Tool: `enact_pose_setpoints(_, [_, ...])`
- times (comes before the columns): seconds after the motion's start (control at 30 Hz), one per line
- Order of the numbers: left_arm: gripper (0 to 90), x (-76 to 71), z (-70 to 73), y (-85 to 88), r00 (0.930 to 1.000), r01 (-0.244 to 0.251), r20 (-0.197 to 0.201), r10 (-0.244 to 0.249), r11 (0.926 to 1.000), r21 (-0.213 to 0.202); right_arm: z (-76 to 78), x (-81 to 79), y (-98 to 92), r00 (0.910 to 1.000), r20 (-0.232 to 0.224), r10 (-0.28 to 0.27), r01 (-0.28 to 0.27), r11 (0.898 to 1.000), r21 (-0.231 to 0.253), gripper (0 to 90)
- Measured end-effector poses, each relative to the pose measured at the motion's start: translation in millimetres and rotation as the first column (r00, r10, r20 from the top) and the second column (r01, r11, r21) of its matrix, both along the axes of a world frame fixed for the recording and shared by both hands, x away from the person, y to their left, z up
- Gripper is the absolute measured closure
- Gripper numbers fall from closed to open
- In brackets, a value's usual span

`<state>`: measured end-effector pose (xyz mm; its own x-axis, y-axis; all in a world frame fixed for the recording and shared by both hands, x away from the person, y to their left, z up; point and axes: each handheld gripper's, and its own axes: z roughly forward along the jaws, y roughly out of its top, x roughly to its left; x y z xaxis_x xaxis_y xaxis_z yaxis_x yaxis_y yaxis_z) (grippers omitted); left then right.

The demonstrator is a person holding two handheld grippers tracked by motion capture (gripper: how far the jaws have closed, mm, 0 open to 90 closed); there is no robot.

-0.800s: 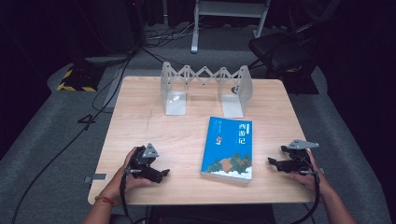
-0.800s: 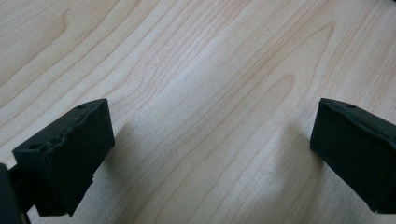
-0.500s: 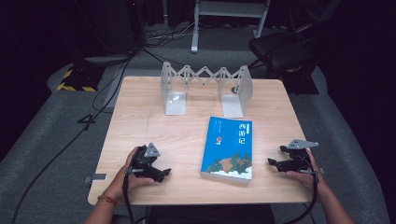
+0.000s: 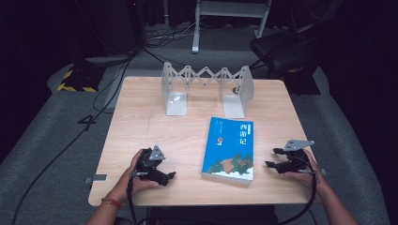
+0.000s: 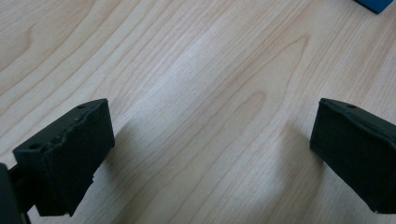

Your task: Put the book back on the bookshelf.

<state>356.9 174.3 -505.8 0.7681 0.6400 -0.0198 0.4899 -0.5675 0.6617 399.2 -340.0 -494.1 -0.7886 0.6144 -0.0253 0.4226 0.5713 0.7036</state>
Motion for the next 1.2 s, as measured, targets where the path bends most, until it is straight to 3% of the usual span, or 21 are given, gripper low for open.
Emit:
enact_pose_setpoints(0.03, [0.3,-0.2,0.0,-2.5,1.0000,0.009,0.002,-0.009,1.0000,0.001,1.5,2.0,5.6,0.9992,-0.014,0.037,-0.037,0.999,-0.021,33.0])
enact_pose_setpoints(0.13, [0.5,0.0,0.2,-5.7,0.9999,0.012,0.003,-0.012,0.9999,0.002,5.4,4.3,17.0,0.9970,-0.006,0.077,-0.077,0.994,-0.073,33.8])
enact_pose_setpoints(0.3, [0.2,-1.5,1.8,-19.6,0.9995,0.028,-0.013,-0.028,0.9995,0.017,17.9,12.6,35.3,0.9915,-0.011,0.130,-0.130,0.987,-0.097,30.9])
enact_pose_setpoints(0.43, [0.2,-2.9,0.2,-29.8,0.9992,0.040,0.000,-0.040,0.9992,0.000,18.0,15.7,45.2,0.9872,-0.032,0.156,-0.158,0.985,-0.067,30.8])
enact_pose_setpoints(0.53, [0.2,-1.6,0.3,-33.4,0.9990,0.045,0.002,-0.045,0.9990,0.003,14.2,15.3,53.4,0.9850,-0.042,0.167,-0.171,0.980,-0.106,29.3])
enact_pose_setpoints(0.67, [0.2,-0.9,0.3,-40.1,0.9987,0.051,0.000,-0.051,0.9987,0.001,12.1,12.3,52.8,0.9831,-0.050,0.176,-0.180,0.980,-0.087,30.5])
enact_pose_setpoints(0.87, [0.7,1.3,2.1,-50.0,0.9966,0.083,0.003,-0.083,0.9964,0.020,17.0,4.8,50.9,0.9853,-0.003,0.171,-0.171,0.984,-0.059,36.0])
enact_pose_setpoints(0.93, [0.7,-0.6,3.9,-51.1,0.9953,0.085,0.041,-0.087,0.9952,0.047,20.1,2.4,50.3,0.9864,0.015,0.163,-0.163,0.986,-0.040,36.9])
enact_pose_setpoints(1.0, [3.4,-0.6,5.1,-50.9,0.9938,0.100,0.044,-0.102,0.9935,0.054,21.9,1.8,49.5,0.9871,0.016,0.159,-0.159,0.987,-0.023,37.3])
enact_pose_setpoints(1.1, [3.5,5.4,3.3,-47.6,0.9948,0.101,-0.016,-0.101,0.9947,0.017,27.4,1.5,49.5,0.9869,0.013,0.161,-0.161,0.987,0.015,37.3])
enact_pose_setpoints(1.2, [2.4,6.4,2.7,-46.0,0.9937,0.111,-0.011,-0.111,0.9937,0.016,28.2,1.3,52.2,0.9856,0.009,0.169,-0.168,0.986,-0.014,37.2])
